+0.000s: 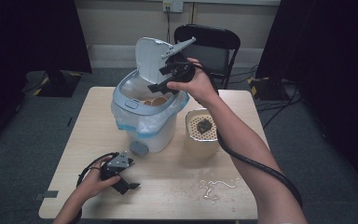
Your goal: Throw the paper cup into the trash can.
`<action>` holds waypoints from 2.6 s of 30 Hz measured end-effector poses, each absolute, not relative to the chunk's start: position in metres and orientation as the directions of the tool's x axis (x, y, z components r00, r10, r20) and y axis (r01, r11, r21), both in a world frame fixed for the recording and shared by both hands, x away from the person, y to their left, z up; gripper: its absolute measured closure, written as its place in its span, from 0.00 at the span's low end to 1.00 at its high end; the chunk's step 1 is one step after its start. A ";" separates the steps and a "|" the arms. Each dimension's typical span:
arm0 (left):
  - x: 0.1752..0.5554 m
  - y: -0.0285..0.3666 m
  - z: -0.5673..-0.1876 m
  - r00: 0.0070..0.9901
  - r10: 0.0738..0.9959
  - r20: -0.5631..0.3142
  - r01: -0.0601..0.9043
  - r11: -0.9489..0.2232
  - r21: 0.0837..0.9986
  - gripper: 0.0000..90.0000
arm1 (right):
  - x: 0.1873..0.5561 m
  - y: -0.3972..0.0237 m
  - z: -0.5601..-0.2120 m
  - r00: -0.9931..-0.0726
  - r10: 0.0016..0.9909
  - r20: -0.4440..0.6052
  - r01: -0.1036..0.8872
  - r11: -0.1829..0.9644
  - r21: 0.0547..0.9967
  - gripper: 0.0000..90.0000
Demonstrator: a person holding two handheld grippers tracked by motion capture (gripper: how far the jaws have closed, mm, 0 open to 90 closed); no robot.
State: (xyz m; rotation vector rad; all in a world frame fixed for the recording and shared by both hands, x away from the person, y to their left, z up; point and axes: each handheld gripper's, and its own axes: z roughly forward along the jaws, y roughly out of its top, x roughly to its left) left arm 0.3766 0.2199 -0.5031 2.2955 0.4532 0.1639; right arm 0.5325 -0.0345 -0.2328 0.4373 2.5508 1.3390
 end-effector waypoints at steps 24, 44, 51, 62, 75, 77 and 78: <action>0.377 0.220 -0.503 0.929 0.370 -0.018 0.268 -0.637 0.723 0.00 | 0.520 -0.094 -0.244 -0.907 0.416 -0.069 0.199 0.567 0.799 0.24; 0.377 0.221 -0.503 0.931 0.365 -0.015 0.263 -0.643 0.719 0.00 | 0.545 -0.087 -0.245 -0.891 0.449 -0.066 0.218 0.550 0.806 0.25; 0.377 0.221 -0.502 0.931 0.364 -0.014 0.264 -0.646 0.717 0.00 | 0.545 -0.087 -0.250 -0.894 0.443 -0.063 0.223 0.562 0.797 0.25; 0.377 0.220 -0.503 0.931 0.365 -0.015 0.264 -0.643 0.719 0.00 | 0.544 -0.098 -0.239 -0.884 0.463 -0.063 0.216 0.525 0.823 0.26; 0.377 0.221 -0.502 0.932 0.362 -0.015 0.264 -0.649 0.714 0.00 | 0.536 -0.086 -0.217 -0.888 0.454 -0.081 0.184 0.510 0.840 0.28; 0.377 0.221 -0.502 0.932 0.362 -0.015 0.263 -0.649 0.714 0.00 | 0.533 -0.084 -0.214 -0.889 0.448 -0.097 0.169 0.516 0.840 0.29; 0.377 0.221 -0.502 0.932 0.362 -0.015 0.264 -0.649 0.714 0.00 | 0.531 -0.083 -0.213 -0.891 0.443 -0.098 0.163 0.514 0.842 0.29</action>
